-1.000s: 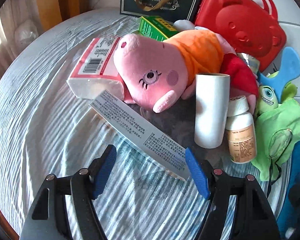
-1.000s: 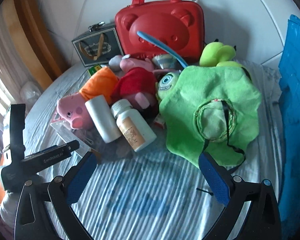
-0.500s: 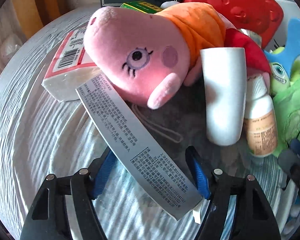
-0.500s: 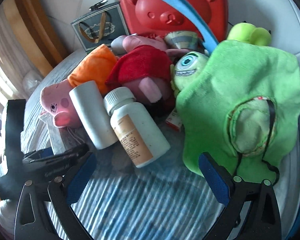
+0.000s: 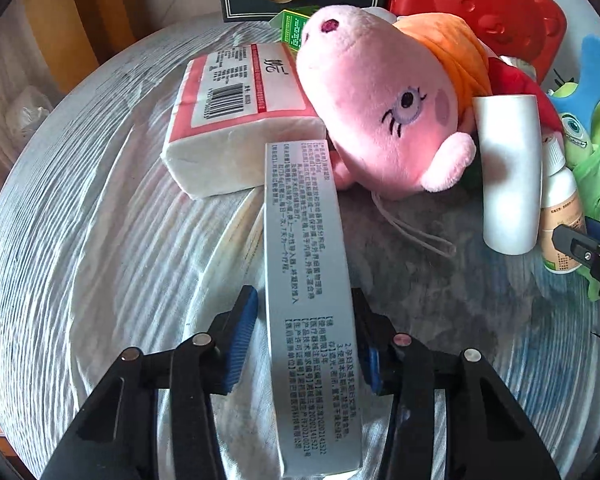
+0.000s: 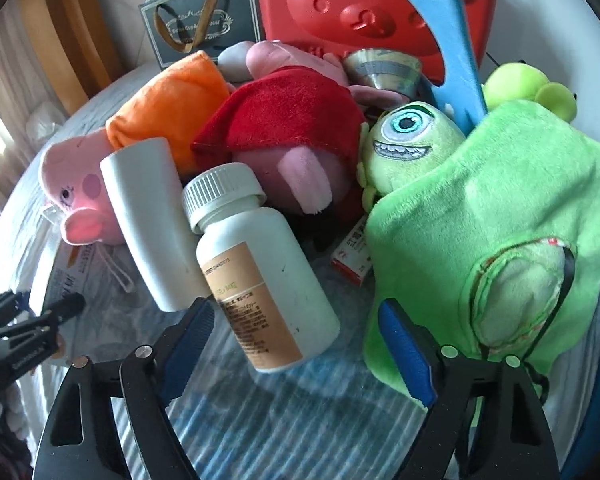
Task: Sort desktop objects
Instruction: 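Grasp long white medicine box with left tool while right tool grasps white pill bottle, then carry white box in left tool while right tool carries pill bottle over crate, then open left tool to drop white box while right tool releases pill bottle into crate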
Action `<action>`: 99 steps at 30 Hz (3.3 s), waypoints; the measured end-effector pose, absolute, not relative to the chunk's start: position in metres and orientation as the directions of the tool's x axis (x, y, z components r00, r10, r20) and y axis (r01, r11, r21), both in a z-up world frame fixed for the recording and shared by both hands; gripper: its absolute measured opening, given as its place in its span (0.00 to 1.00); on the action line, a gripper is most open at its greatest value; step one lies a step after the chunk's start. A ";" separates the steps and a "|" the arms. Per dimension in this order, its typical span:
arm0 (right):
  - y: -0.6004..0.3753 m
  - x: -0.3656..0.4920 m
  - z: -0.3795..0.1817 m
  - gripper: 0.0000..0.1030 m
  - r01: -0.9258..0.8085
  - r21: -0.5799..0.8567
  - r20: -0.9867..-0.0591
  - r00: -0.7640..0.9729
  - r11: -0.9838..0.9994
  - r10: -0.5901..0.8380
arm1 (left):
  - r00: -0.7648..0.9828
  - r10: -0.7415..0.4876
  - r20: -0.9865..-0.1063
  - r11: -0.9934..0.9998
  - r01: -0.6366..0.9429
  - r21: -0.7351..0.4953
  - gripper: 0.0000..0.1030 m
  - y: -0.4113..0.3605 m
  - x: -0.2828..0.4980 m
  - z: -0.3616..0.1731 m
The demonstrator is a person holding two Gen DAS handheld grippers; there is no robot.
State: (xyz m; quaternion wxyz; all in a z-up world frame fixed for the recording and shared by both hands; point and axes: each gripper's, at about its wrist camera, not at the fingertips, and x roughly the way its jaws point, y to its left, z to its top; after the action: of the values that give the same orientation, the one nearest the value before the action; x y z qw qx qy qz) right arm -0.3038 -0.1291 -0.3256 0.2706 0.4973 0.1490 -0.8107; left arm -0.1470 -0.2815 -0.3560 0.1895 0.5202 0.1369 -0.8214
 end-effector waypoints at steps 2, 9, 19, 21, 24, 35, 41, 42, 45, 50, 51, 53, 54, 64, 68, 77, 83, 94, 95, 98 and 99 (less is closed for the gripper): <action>-0.135 -0.304 -0.330 0.68 0.599 0.016 -0.894 -0.350 -0.801 -0.280 | -0.390 -0.174 -0.904 -0.890 0.455 -0.025 0.37 -0.278 -0.151 -0.354; -0.129 -0.290 -0.323 0.61 0.598 0.011 -0.885 -0.368 -0.801 -0.287 | -0.418 -0.178 -0.891 -0.886 0.462 -0.039 0.29 -0.265 -0.144 -0.340; -0.091 -0.244 -0.272 0.53 0.565 0.065 -0.832 -0.425 -0.822 -0.357 | -0.517 -0.165 -0.840 -0.913 0.402 -0.068 0.29 -0.242 -0.108 -0.287; -0.081 -0.231 -0.258 0.53 0.561 0.068 -0.817 -0.443 -0.825 -0.369 | -0.547 -0.165 -0.821 -0.920 0.385 -0.072 0.29 -0.236 -0.099 -0.271; -0.076 -0.215 -0.236 0.52 0.557 0.068 -0.784 -0.483 -0.828 -0.390 | -0.591 -0.168 -0.789 -0.931 0.357 -0.069 0.29 -0.233 -0.090 -0.247; -0.026 -0.165 -0.130 0.51 0.495 0.026 -0.632 -0.665 -0.869 -0.398 | -0.757 -0.130 -0.641 -0.975 0.214 -0.055 0.29 -0.176 -0.068 -0.151; 0.016 -0.147 -0.068 0.51 0.443 0.012 -0.543 -0.750 -0.897 -0.377 | -0.845 -0.056 -0.532 -0.994 0.099 -0.052 0.29 -0.120 -0.075 -0.092; 0.023 -0.145 -0.059 0.51 0.436 0.012 -0.529 -0.761 -0.900 -0.376 | -0.855 -0.041 -0.518 -0.996 0.078 -0.051 0.29 -0.109 -0.077 -0.084; 0.051 -0.140 -0.027 0.51 0.410 0.022 -0.481 -0.795 -0.912 -0.369 | -0.879 0.017 -0.476 -0.999 0.007 -0.049 0.29 -0.073 -0.086 -0.057; 0.107 -0.136 0.021 0.51 0.326 -0.001 -0.415 -0.860 -0.945 -0.297 | -0.899 0.112 -0.424 -0.994 -0.108 -0.032 0.29 -0.004 -0.102 -0.018; 0.117 -0.135 0.028 0.51 0.310 -0.011 -0.406 -0.870 -0.951 -0.279 | -0.899 0.127 -0.420 -0.992 -0.126 -0.031 0.29 0.008 -0.105 -0.013; 0.145 -0.136 0.043 0.51 0.274 -0.022 -0.388 -0.889 -0.962 -0.244 | -0.895 0.161 -0.415 -0.986 -0.165 -0.026 0.29 0.035 -0.113 -0.003; 0.155 -0.137 0.047 0.51 0.261 -0.024 -0.385 -0.893 -0.965 -0.232 | -0.893 0.178 -0.414 -0.982 -0.186 -0.023 0.29 0.050 -0.117 0.003; 0.290 -0.177 0.076 0.51 0.088 -0.064 -0.400 -0.915 -0.994 -0.056 | -0.826 0.312 -0.469 -0.941 -0.336 -0.036 0.29 0.192 -0.178 0.045; 0.341 -0.207 0.065 0.51 0.044 -0.063 -0.453 -0.891 -0.997 -0.011 | -0.766 0.330 -0.551 -0.931 -0.359 -0.058 0.29 0.244 -0.217 0.038; 0.405 -0.274 0.018 0.51 -0.005 -0.057 -0.557 -0.830 -0.998 0.036 | -0.671 0.249 -0.699 -0.943 -0.333 -0.016 0.29 0.313 -0.301 -0.005; 0.411 -0.322 0.006 0.51 -0.008 -0.061 -0.604 -0.796 -0.998 0.043 | -0.646 0.184 -0.741 -0.958 -0.285 0.010 0.29 0.323 -0.346 -0.021; 0.417 -0.368 -0.056 0.51 -0.032 -0.087 -0.668 -0.740 -0.996 0.083 | -0.543 0.075 -0.836 -0.961 -0.264 0.085 0.29 0.325 -0.382 -0.080; 0.419 -0.371 -0.060 0.51 -0.034 -0.075 -0.679 -0.730 -0.997 0.076 | -0.534 0.071 -0.842 -0.960 -0.266 0.088 0.29 0.324 -0.381 -0.083; 0.422 -0.374 -0.069 0.51 -0.037 -0.045 -0.705 -0.707 -0.998 0.058 | -0.526 0.059 -0.848 -0.954 -0.280 0.108 0.30 0.325 -0.377 -0.087; 0.422 -0.374 -0.071 0.51 -0.036 -0.047 -0.710 -0.702 -0.998 0.059 | -0.530 0.049 -0.847 -0.951 -0.284 0.123 0.33 0.326 -0.376 -0.087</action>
State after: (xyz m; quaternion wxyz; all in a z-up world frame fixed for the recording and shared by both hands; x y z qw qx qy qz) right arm -0.3739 0.4218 -0.0706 -0.0256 0.3852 0.0146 -0.9224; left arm -0.3761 0.3264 -0.0872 -0.0960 0.4752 -0.1240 -0.8658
